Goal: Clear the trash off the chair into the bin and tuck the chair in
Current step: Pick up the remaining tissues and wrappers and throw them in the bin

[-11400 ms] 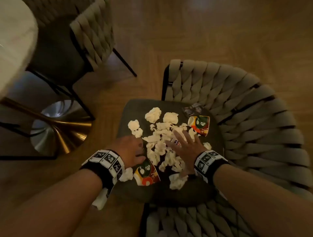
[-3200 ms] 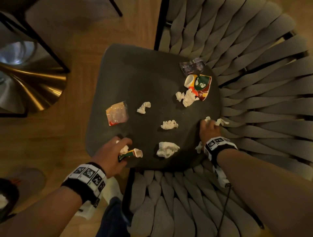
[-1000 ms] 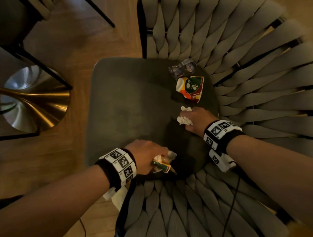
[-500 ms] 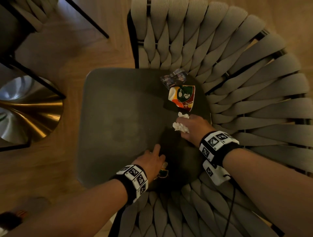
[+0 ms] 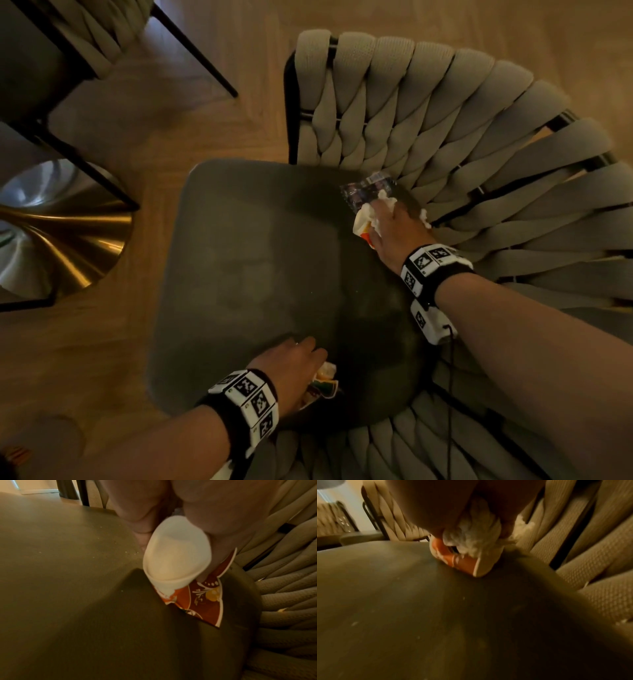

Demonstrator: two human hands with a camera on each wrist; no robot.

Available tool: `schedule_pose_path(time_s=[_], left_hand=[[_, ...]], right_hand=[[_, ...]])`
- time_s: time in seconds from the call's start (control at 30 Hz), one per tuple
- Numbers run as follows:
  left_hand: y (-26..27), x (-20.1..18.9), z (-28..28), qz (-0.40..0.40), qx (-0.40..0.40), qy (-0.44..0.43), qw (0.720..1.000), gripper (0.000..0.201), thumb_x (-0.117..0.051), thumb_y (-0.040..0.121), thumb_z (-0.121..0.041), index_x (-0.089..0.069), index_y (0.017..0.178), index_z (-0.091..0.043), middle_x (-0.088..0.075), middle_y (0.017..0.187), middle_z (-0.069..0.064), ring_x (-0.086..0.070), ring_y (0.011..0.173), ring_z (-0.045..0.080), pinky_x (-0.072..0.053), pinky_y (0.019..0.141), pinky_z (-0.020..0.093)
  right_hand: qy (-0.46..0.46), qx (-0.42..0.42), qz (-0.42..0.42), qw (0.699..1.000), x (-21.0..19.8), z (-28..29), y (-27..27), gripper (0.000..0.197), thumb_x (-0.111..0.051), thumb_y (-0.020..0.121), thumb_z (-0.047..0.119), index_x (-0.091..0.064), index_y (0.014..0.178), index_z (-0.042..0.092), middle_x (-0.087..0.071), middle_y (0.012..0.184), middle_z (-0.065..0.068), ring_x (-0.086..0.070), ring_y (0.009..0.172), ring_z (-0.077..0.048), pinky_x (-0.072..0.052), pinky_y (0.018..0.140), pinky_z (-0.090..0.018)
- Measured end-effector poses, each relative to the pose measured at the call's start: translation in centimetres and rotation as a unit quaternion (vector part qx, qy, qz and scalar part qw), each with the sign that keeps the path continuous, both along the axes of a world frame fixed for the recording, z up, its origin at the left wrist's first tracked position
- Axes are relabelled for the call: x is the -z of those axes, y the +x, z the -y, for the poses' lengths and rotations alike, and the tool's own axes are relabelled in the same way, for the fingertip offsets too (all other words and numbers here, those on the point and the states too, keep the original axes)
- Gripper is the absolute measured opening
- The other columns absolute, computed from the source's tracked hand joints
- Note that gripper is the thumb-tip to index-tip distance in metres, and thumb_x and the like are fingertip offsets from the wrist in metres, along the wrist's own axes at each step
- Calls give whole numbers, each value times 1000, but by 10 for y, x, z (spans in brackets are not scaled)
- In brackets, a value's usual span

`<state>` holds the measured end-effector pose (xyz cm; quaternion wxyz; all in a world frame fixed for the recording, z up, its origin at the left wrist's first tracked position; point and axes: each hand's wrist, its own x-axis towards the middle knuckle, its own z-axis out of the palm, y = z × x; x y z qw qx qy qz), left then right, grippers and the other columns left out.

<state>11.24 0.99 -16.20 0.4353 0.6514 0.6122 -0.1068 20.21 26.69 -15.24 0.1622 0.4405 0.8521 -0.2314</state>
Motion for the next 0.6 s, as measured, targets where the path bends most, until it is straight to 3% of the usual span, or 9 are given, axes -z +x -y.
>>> schedule_pose_path(time_s=[0.17,0.27,0.37,0.5,0.6], left_hand=[[-2,4,1,11,-2,0,1000,53,-62,83,-35,-39,129,-21,-44,127,4,-49,109,28,-48,91,43],[-4,4,0,21,-9,-4,1000,53,-63,83,-34,-40,129,-22,-44,127,4,-49,109,27,-48,91,42],[-6,6,1,30,-10,-14,999,54,-62,82,-34,-39,130,-23,-43,129,2,-49,108,26,-48,92,42],[-7,8,2,39,-13,2,999,52,-60,83,-37,-40,129,-24,-45,126,1,-49,105,24,-48,90,40],[-8,7,1,43,-14,-3,999,53,-58,85,-37,-39,131,-22,-43,129,1,-48,107,23,-46,92,39]], right_hand=[[47,1,25,999,22,2,5,90,-63,67,69,-17,135,31,-25,141,-17,-26,126,-44,-30,104,-57],[56,-15,35,998,34,-6,3,104,-72,58,69,-14,135,31,-6,152,-15,-12,136,-45,-23,110,-61],[51,-13,25,998,45,-11,-1,102,-69,63,67,-13,139,28,17,157,-7,4,141,-44,-14,113,-64],[70,-41,3,997,48,-15,-1,85,-65,70,62,-23,135,27,20,156,9,-9,140,-42,-22,108,-65],[81,-77,0,994,45,-23,-3,81,-64,72,61,-25,134,25,6,159,6,-20,134,-39,-25,107,-60]])
